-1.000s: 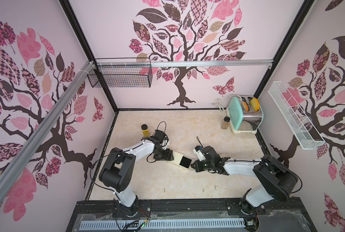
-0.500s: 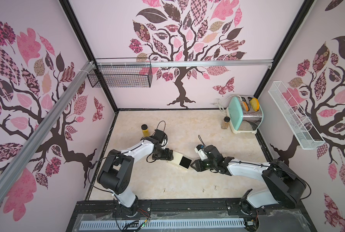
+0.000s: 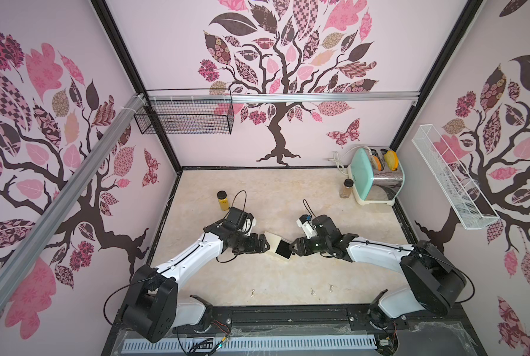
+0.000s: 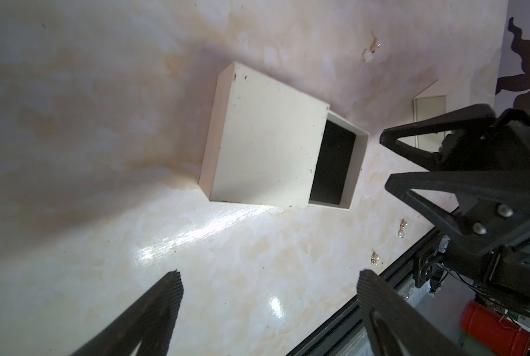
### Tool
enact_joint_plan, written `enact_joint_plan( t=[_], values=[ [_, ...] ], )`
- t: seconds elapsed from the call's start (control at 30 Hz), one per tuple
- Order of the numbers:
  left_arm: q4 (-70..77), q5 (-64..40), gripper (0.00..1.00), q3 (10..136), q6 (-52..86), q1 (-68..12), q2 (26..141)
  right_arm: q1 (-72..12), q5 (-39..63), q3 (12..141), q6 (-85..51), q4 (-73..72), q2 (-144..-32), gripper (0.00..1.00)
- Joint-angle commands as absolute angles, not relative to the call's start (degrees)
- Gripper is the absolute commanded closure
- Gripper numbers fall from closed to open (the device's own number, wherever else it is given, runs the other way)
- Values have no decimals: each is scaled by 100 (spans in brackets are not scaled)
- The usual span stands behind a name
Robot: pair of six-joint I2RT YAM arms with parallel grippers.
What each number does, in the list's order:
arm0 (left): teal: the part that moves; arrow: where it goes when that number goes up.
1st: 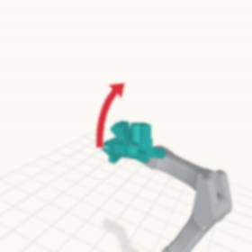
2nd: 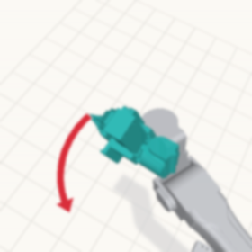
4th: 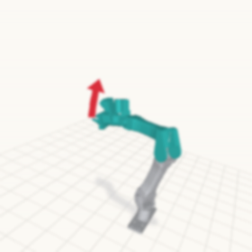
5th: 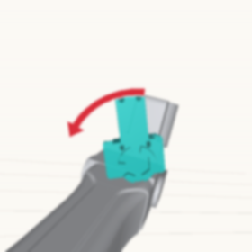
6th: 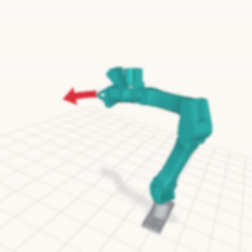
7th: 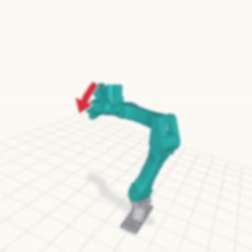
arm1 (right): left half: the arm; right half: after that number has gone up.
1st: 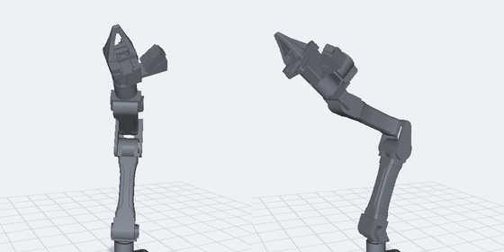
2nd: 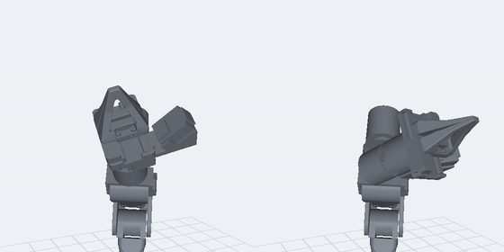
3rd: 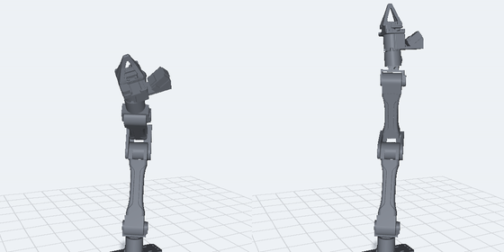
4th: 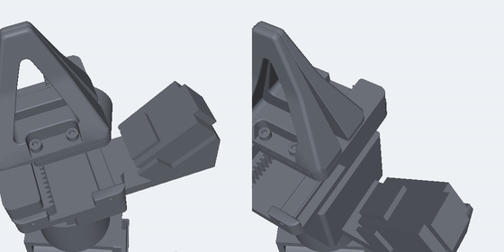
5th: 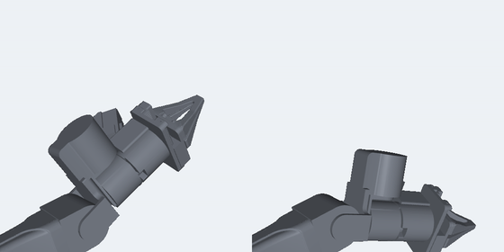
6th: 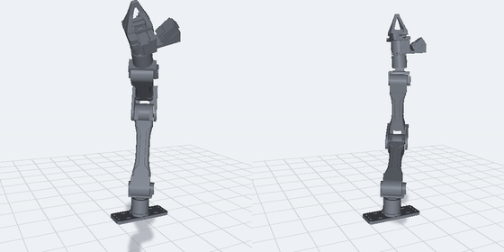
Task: Place the earrings into the drawer-style jewelry box
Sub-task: Open the drawer in the jewelry box.
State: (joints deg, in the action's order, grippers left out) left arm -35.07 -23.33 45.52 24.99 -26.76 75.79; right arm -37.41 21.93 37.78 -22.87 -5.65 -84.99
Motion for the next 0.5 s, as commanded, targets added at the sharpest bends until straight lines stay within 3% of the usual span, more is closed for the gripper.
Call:
enact_joint_plan(
  t=[0.0, 0.47],
  values=[
    [-3275, -2522, 8, 4482, 2671, -2681, 7550, -3727, 2437, 3725, -2329, -404, -8413, 42],
    [-2975, -2539, 8, 4301, 2725, -2681, 7839, -3738, 2750, 3699, -2558, -833, -8739, 48]
  ],
)
